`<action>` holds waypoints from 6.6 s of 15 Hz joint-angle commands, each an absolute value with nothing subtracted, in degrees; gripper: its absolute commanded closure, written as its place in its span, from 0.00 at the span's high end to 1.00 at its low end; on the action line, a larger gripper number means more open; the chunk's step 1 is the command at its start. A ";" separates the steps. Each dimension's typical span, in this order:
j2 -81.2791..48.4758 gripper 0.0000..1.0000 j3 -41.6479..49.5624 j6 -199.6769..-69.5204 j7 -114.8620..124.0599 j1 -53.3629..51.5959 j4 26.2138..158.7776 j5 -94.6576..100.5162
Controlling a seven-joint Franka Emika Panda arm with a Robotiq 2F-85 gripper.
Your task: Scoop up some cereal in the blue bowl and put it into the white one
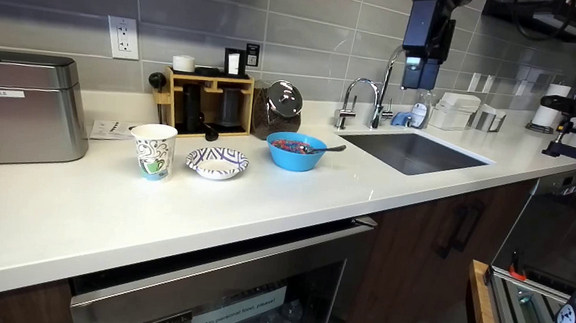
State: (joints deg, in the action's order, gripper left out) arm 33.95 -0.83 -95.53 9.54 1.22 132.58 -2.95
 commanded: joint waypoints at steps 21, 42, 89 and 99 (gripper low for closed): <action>10.30 1.00 20.07 -124.80 -7.14 9.96 138.69 -34.30; -10.40 0.23 16.21 -129.51 -10.13 15.92 123.47 -46.62; -12.00 0.01 17.49 -107.03 -16.60 21.92 120.48 -57.67; -16.34 0.01 19.83 -93.76 -26.54 27.43 120.35 -64.76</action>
